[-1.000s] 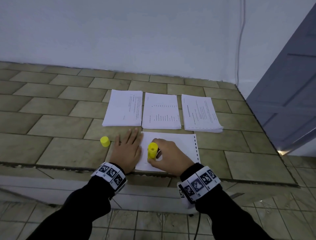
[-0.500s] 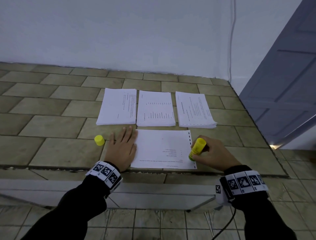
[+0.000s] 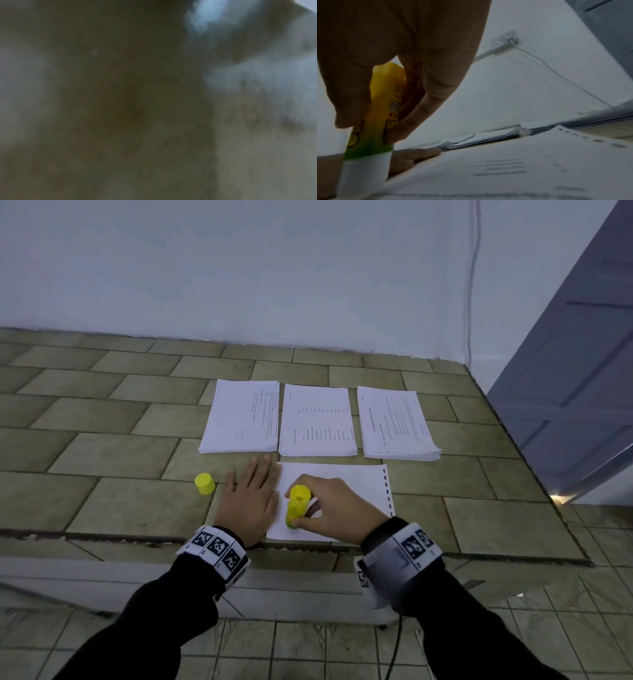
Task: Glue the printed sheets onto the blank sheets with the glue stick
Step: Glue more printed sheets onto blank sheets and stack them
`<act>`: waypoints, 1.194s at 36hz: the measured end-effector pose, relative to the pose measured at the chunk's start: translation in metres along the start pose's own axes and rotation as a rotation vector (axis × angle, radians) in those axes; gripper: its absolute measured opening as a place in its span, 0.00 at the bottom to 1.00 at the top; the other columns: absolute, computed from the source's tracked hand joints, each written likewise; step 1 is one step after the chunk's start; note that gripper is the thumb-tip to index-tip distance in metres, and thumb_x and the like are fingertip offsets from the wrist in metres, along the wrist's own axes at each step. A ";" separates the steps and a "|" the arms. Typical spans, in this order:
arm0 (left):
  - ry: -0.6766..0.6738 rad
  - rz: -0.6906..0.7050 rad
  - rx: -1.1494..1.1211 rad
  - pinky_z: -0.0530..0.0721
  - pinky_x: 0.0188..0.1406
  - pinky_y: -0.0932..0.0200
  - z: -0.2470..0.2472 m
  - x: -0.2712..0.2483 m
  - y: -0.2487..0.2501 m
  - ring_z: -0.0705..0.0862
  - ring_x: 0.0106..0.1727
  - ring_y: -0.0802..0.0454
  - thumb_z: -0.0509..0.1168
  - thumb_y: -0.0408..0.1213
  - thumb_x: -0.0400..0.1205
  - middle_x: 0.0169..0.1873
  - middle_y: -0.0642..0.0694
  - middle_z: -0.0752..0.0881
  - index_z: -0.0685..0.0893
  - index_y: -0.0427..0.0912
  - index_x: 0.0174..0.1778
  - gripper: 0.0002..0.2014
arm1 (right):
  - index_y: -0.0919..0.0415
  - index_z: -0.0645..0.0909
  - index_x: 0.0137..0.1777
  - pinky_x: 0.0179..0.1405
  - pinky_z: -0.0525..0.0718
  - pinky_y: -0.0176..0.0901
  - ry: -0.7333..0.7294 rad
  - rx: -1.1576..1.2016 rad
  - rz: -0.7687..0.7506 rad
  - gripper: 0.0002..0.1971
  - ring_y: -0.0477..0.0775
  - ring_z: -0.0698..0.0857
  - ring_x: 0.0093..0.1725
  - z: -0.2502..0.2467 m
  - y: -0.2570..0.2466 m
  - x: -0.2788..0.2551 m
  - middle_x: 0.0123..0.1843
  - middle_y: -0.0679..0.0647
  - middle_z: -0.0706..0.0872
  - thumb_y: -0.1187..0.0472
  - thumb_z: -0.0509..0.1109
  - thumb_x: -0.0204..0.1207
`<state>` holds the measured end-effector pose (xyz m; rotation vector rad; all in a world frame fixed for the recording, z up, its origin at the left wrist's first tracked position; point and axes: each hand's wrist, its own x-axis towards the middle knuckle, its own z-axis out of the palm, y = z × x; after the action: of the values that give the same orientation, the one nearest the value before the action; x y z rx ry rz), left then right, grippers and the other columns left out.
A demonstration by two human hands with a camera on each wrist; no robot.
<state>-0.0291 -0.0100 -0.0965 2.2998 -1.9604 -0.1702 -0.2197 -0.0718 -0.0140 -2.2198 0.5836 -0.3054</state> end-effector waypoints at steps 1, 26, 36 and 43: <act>-0.006 0.003 0.003 0.47 0.80 0.32 0.000 0.000 -0.001 0.49 0.87 0.44 0.28 0.55 0.80 0.86 0.46 0.52 0.54 0.46 0.87 0.38 | 0.62 0.80 0.55 0.49 0.87 0.49 -0.020 -0.018 -0.015 0.15 0.52 0.86 0.46 0.003 -0.002 0.004 0.51 0.56 0.87 0.64 0.79 0.71; -0.005 -0.026 0.000 0.47 0.81 0.32 -0.006 -0.003 0.004 0.50 0.87 0.46 0.28 0.60 0.78 0.86 0.47 0.51 0.55 0.47 0.86 0.40 | 0.62 0.76 0.45 0.51 0.85 0.53 0.098 -0.076 0.205 0.12 0.59 0.85 0.48 -0.029 0.013 0.066 0.45 0.59 0.87 0.67 0.77 0.68; -0.056 -0.053 0.053 0.38 0.82 0.35 -0.008 -0.001 0.006 0.40 0.87 0.49 0.23 0.86 0.60 0.86 0.50 0.41 0.46 0.50 0.87 0.62 | 0.62 0.85 0.41 0.47 0.86 0.38 0.125 0.089 0.139 0.07 0.46 0.88 0.43 -0.035 0.024 -0.020 0.47 0.52 0.90 0.63 0.81 0.68; -0.044 -0.052 0.066 0.39 0.82 0.34 -0.007 -0.001 0.005 0.41 0.87 0.48 0.24 0.86 0.60 0.87 0.49 0.43 0.47 0.49 0.87 0.62 | 0.59 0.86 0.50 0.45 0.87 0.35 0.091 0.036 0.068 0.10 0.45 0.86 0.44 -0.028 0.029 -0.041 0.48 0.49 0.89 0.62 0.80 0.70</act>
<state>-0.0335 -0.0101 -0.0892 2.4094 -1.9567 -0.1638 -0.2747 -0.0859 -0.0190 -2.1551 0.6959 -0.3799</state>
